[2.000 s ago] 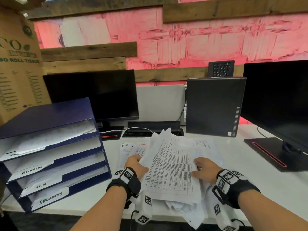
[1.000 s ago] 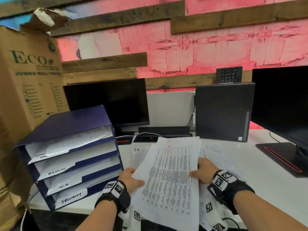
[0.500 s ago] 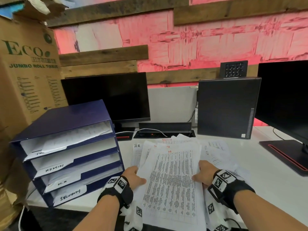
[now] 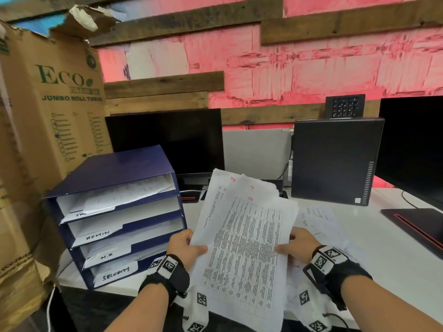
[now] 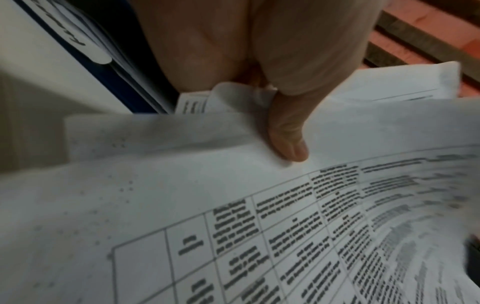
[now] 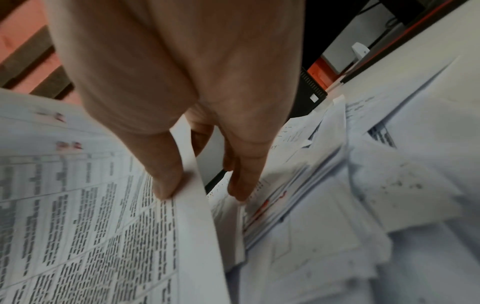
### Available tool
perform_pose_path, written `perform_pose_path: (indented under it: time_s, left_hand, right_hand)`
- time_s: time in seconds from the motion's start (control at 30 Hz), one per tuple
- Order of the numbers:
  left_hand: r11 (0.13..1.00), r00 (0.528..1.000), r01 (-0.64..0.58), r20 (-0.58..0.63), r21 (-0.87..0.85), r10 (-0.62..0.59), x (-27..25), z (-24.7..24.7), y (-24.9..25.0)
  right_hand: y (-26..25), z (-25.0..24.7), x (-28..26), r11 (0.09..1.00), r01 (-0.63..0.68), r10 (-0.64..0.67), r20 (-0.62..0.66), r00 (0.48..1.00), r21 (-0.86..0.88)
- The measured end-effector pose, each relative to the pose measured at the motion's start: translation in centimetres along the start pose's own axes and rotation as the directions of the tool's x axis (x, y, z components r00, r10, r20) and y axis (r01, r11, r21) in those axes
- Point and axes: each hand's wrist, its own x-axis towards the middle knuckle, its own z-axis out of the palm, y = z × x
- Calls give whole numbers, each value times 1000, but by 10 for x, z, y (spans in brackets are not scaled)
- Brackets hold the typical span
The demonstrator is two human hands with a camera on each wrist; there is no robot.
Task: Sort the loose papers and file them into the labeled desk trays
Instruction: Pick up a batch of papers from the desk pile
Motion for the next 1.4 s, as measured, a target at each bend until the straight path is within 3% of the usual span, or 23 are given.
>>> perform_pose_path:
  time_s: [0.17,0.27,0.43,0.53,0.6,0.67,0.8,0.93,1.1,1.23,1.33,1.4]
  left_hand:
    - [978,1000,8,-22,-210,-13,-4,-11,10]
    - [980,996,-54,-82,-190,39,-2,-15,20]
    - [945,973,-195,-173,-261,152,-1,-16,57]
    - [924,975,-207,-144,-322,168,3,-10,68]
    - [914,981,-187,-111,-361,156,2,-1,69]
    - [906,988,-151,-88,-397,126,2,10,61]
    - [903,998,-61,-55,-425,42,1,21,46]
    - [906,1000,-23,-6,-422,22,2,16,38]
    - [890,999,-52,-38,-453,39,3,10,35]
    - [922,996,-71,-70,-380,48,13,7,28]
    - [949,999,-4,-31,-314,-7,15,5,20]
    - [934,999,10,-37,-357,-25,11,0,21]
  right_hand:
    - [-12,-1,0,970,83,-75,-44,996,230]
    - [-30,-3,-3,942,190,-144,-176,974,278]
    - [-79,-17,-19,888,387,-260,-424,868,249]
    - [-98,-23,-26,864,455,-314,-475,822,217]
    - [-99,-21,-29,866,453,-318,-466,826,211]
    - [-90,-15,-28,890,403,-291,-414,863,215]
    - [-60,-4,-20,955,249,-217,-191,957,159]
    - [-38,5,-10,990,138,-138,-13,990,-32]
    - [-38,14,-1,985,171,-172,-117,978,-19]
    - [-47,20,2,977,211,-211,-99,972,-19]
    - [-51,23,2,976,218,-220,-114,969,-28]
    - [-54,25,-1,974,225,-226,-137,965,-19]
